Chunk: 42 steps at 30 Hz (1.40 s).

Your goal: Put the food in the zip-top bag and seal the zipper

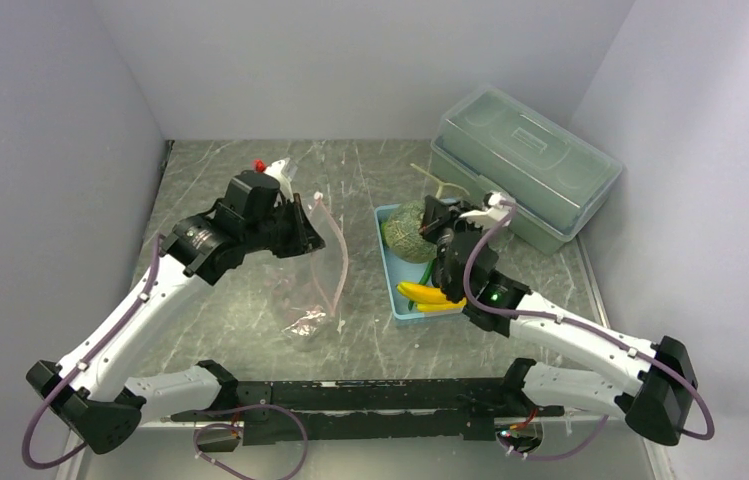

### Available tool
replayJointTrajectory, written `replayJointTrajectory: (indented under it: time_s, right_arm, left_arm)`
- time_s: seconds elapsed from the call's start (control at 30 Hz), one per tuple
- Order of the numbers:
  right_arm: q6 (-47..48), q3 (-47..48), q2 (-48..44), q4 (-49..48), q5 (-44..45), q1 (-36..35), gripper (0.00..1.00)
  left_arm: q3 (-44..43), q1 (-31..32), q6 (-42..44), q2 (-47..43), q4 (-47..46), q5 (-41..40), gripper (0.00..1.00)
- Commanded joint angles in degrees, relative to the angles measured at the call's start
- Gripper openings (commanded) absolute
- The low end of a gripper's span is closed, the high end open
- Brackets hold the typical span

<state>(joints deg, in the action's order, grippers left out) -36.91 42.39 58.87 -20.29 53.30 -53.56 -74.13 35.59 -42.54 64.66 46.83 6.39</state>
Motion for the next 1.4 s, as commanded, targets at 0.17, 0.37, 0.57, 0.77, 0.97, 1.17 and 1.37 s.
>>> replayJointTrajectory:
  time_s: [0.17,0.37,0.57,0.77,0.97,1.17,1.37]
  right_arm:
    - [8.23,7.07,1.07,12.19,-12.60,9.40,0.00]
    - [11.88,12.00,6.98,19.31,-20.67,13.97,0.00]
    - [14.57,15.61,12.87,23.42,-28.36,17.00,0.00]
    - [13.92,15.96,18.00,23.40,-30.54,18.55,0.00]
    - [13.24,15.86,20.91,23.93,-31.00,19.53,0.00]
    - [13.97,16.50,20.86,26.06,-31.58,19.82,0.27]
    - [16.60,18.86,17.26,31.19,-33.26,19.94,0.52]
  left_arm:
    - [-12.40,-0.51,12.60,1.49,9.61,-11.91,0.00]
    - [-20.23,-0.88,22.03,6.50,16.89,-14.54,0.00]
    - [-22.31,-0.88,26.34,10.63,21.52,-18.63,0.00]
    - [-16.99,-0.88,25.73,11.36,17.79,-19.01,0.00]
    - [-11.52,-0.88,25.21,10.77,12.65,-15.82,0.00]
    - [-6.89,-0.88,25.65,8.33,7.07,-14.37,0.00]
    - [-4.67,-0.88,26.18,5.74,5.38,-15.46,0.00]
